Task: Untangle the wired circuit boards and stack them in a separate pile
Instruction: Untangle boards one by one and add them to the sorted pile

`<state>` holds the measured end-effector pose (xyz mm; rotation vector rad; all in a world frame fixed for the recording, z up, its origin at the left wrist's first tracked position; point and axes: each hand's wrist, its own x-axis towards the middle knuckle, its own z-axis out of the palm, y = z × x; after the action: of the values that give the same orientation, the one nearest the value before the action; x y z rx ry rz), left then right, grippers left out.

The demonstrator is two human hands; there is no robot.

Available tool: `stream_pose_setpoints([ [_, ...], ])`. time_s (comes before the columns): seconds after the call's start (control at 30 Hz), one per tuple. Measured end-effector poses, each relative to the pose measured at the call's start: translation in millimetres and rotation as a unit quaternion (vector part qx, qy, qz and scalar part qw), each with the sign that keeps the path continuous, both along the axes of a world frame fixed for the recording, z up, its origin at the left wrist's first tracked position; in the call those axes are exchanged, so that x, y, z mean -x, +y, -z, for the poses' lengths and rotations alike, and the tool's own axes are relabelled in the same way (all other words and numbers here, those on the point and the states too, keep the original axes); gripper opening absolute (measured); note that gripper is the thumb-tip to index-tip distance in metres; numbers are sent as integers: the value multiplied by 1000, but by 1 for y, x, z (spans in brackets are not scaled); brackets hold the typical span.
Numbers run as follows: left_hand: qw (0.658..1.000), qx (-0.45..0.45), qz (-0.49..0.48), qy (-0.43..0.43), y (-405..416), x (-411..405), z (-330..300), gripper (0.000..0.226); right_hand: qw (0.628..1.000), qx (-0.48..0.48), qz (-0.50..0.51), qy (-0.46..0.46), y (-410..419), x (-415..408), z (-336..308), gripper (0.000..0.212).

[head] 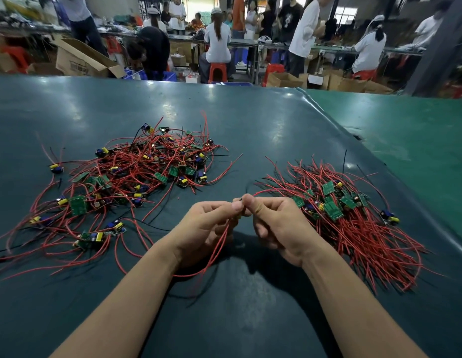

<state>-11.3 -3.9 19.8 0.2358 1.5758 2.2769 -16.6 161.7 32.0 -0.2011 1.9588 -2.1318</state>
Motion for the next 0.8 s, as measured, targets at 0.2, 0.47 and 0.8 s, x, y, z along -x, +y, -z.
stream_pose_setpoints([
  [0.2,997,41,-51,43,5,1,5,21,1000,8,27,10,-3,-2,-2,46],
  [0.47,997,41,-35,64,6,1,6,33,994,91,37,-45,-6,2,0,30],
  [0.8,994,56,27,88,5,-3,3,30,973,171,156,2,8,13,-4,20],
])
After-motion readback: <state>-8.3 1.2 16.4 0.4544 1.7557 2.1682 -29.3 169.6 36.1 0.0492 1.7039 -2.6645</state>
